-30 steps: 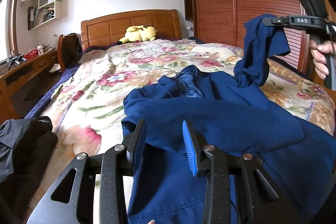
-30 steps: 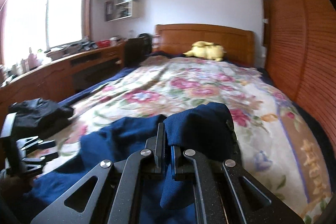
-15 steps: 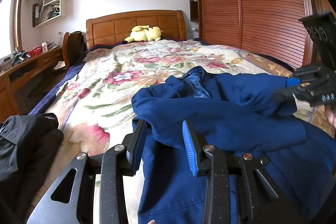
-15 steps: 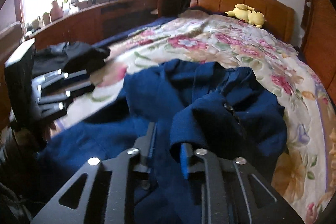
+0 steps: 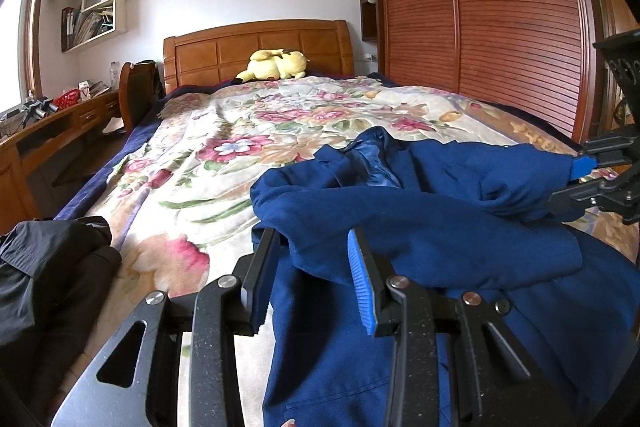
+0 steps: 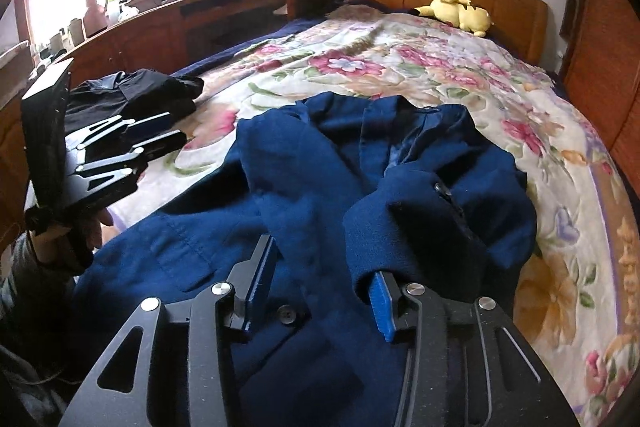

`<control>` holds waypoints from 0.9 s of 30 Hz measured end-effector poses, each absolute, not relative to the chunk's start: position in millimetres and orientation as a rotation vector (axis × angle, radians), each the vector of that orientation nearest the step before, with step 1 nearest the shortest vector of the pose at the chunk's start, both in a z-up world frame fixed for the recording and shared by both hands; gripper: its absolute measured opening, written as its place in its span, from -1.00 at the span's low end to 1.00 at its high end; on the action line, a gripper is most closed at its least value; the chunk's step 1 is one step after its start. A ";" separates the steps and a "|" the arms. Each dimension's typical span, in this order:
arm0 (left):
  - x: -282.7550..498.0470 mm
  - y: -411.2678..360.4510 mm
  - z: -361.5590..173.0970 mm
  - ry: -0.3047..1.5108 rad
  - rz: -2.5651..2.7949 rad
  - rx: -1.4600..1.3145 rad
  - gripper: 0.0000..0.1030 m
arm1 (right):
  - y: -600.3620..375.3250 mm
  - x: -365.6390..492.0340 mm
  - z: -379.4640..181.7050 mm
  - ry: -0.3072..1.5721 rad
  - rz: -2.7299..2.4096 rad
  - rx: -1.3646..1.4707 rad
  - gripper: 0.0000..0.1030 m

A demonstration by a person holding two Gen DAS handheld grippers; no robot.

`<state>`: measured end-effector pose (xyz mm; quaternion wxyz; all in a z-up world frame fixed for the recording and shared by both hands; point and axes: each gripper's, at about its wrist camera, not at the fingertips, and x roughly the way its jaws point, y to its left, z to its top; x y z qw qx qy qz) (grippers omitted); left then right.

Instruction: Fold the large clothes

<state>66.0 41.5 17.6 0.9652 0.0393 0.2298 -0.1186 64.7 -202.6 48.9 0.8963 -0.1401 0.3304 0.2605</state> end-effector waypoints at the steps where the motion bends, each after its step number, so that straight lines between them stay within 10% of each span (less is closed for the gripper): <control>1: 66.0 40.9 17.4 0.465 -0.240 0.079 -0.29 | -202.9 61.4 49.2 0.691 0.547 -0.270 -0.12; 27: 65.5 38.7 16.0 0.466 -0.249 0.085 -0.29 | -242.0 21.9 -27.1 0.907 0.441 -0.208 -0.08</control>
